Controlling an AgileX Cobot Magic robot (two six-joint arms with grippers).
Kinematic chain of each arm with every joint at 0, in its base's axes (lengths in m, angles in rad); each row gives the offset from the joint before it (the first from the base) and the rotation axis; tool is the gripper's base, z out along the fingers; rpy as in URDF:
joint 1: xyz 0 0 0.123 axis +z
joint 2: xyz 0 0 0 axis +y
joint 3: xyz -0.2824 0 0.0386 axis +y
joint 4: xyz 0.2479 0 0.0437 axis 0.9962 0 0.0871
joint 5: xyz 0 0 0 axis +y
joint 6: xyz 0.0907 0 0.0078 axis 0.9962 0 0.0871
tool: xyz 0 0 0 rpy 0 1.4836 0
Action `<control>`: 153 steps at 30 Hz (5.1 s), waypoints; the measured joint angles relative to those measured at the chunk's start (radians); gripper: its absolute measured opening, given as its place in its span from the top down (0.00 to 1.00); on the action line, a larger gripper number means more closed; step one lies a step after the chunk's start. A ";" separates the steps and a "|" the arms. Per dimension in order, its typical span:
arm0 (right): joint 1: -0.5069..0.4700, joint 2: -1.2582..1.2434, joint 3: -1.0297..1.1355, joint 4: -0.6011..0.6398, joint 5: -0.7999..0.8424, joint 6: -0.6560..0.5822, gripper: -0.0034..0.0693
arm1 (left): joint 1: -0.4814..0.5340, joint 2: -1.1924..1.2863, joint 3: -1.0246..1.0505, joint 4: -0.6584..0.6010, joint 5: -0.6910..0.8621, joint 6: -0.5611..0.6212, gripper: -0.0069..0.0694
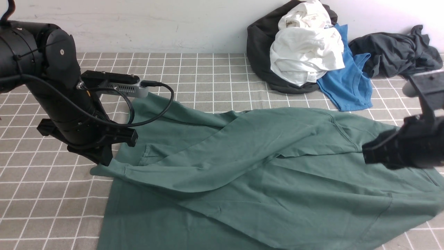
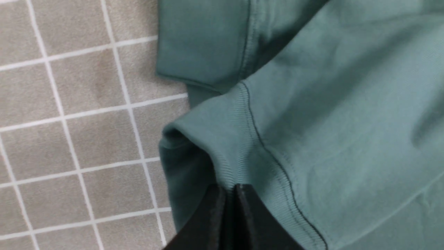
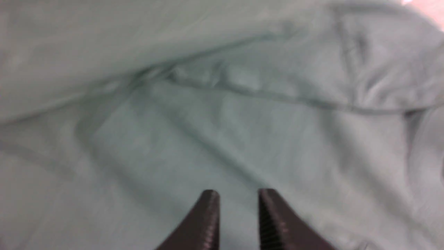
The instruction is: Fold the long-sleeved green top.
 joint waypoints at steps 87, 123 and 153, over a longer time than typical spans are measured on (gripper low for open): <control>-0.042 0.664 -0.686 -0.484 0.442 0.207 0.76 | 0.000 0.042 -0.031 -0.076 -0.165 0.126 0.53; 0.081 0.403 -0.524 -0.142 0.460 0.018 0.97 | -0.051 0.876 -1.151 -0.263 -0.132 0.346 0.92; 0.081 -0.036 -0.010 0.346 0.337 -0.538 0.97 | -0.141 -0.540 0.463 -0.067 0.183 0.408 0.86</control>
